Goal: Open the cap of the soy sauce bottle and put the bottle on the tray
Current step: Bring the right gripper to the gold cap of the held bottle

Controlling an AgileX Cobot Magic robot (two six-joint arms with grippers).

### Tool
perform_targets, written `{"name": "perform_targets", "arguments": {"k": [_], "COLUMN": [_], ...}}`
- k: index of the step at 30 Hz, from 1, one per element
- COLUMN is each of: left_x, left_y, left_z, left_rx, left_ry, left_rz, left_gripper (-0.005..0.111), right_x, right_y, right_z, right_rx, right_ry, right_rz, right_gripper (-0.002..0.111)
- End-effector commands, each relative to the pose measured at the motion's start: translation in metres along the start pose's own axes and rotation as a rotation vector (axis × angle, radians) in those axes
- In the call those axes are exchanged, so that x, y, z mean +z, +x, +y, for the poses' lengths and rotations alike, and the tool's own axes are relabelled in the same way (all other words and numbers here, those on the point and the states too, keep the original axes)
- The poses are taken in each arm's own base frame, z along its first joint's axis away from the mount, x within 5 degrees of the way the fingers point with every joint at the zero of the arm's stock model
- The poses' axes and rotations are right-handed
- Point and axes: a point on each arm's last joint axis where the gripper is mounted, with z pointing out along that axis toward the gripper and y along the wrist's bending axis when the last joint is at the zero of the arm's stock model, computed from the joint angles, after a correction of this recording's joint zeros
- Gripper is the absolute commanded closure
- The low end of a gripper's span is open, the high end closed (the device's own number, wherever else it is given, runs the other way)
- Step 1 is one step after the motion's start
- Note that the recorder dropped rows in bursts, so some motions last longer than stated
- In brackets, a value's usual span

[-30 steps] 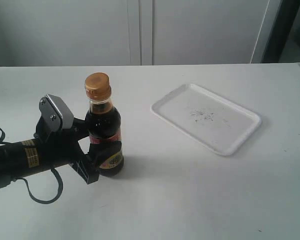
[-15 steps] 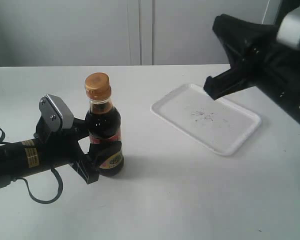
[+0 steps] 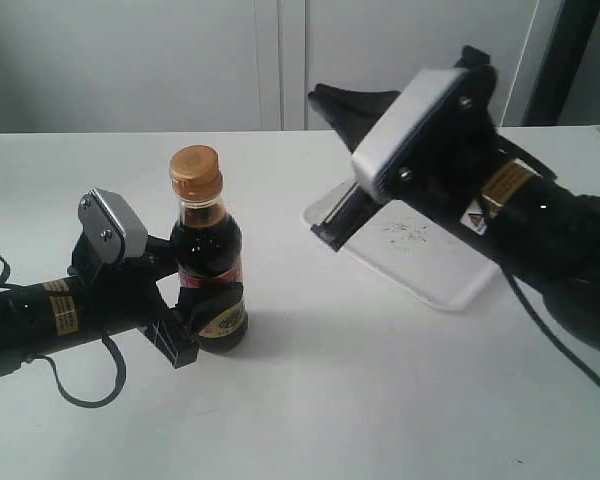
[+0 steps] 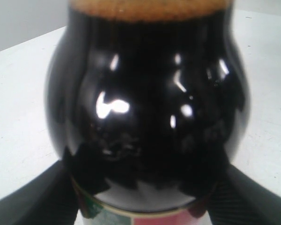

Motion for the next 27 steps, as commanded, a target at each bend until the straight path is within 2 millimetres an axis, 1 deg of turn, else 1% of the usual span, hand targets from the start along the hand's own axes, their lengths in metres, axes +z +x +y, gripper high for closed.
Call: {"name": "perform_targets", "arguments": {"k": [1,2,4,6,9,11,18,21,24,27], "left_x": [0.0,0.0,0.0,0.0,0.0,0.0,0.0,0.0,0.0,0.0], "left_y": [-0.001,-0.001,-0.001,-0.001,-0.001,-0.001,-0.001,-0.001,-0.001,-0.001], "left_z": [-0.003,-0.003,-0.003,-0.003,-0.003,-0.003,-0.003,-0.003,-0.003,-0.003], "left_rx": [0.017,0.017,0.017,0.017,0.017,0.017,0.017,0.017,0.017,0.017], "left_ry": [0.026,0.026,0.026,0.026,0.026,0.026,0.026,0.026,0.026,0.026], "left_rz": [0.002,0.002,0.002,0.002,0.002,0.002,0.002,0.002,0.002,0.002], "left_gripper": [0.106,0.106,0.106,0.106,0.106,0.106,0.106,0.106,0.106,0.106], "right_x": [0.032,0.041,0.052,0.058,0.061,0.061,0.064,0.068,0.072,0.075], "right_y": [0.017,0.024,0.032,0.038,0.043,0.044,0.041,0.042,0.04,0.036], "right_z": [0.007,0.008,0.011,0.015,0.023,0.024,0.033,0.031,0.028,0.03], "right_rx": [-0.144,-0.172,-0.201,-0.217,-0.257,-0.256,-0.281,-0.296,-0.303,-0.303], "right_ry": [-0.09,-0.097,-0.122,-0.153,-0.224,-0.229,-0.263,-0.27,-0.263,-0.262], "right_rz": [0.009,0.014,0.008,0.004,-0.015,-0.01,0.004,0.041,0.04,0.024], "right_gripper": [0.108,0.108,0.108,0.108,0.108,0.108,0.108,0.108,0.108,0.108]}}
